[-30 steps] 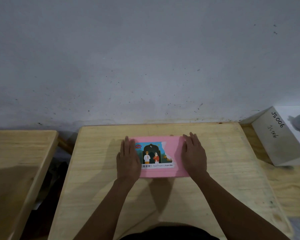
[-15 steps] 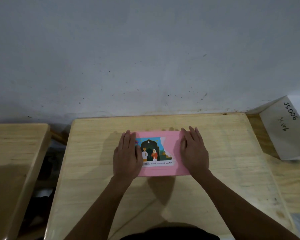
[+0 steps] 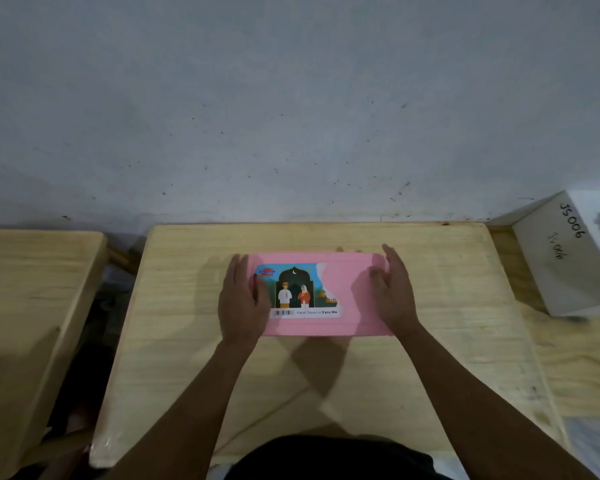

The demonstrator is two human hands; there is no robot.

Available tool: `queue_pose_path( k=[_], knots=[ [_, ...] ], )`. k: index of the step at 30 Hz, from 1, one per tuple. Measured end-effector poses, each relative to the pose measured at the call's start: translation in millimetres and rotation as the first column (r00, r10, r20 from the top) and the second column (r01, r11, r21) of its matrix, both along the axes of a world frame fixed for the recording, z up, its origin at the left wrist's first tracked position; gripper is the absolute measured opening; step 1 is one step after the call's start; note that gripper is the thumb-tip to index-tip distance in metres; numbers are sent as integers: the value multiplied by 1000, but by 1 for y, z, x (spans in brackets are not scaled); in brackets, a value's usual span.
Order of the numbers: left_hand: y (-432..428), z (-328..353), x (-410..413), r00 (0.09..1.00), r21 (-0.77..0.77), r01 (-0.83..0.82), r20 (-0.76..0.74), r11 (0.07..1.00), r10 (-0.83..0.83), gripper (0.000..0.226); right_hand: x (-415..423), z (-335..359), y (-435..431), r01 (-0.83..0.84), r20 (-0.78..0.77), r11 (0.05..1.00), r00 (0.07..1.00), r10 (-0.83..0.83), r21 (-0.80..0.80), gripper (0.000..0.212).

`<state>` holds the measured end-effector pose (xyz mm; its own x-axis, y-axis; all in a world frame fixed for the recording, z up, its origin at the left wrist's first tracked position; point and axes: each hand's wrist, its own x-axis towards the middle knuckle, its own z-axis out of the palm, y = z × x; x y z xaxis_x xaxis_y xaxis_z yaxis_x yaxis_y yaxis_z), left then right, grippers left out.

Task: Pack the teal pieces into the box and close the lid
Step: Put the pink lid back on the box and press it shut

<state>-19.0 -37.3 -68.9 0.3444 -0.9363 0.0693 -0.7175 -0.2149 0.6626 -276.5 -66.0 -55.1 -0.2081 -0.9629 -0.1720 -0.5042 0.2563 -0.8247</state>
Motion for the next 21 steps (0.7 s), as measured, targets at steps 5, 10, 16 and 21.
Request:
queue_pose_path(
  k=[5,10,16,21],
  knots=[
    [22,-1,9,948,270,-213,-177,939,266,48,-10,14,33,107,323,982,934,-153,155,22],
    [15,5,11,961,318,-169,-159,933,228,53,-2,18,33,127,456,978,869,-190,165,24],
    [-35,25,3,957,319,-138,-199,938,209,53,-8,26,-15,169,454,974,863,-221,154,28],
    [-76,31,-7,928,356,-108,-299,928,223,49,-15,31,-60,164,468,979,860,-203,123,30]
  ],
)
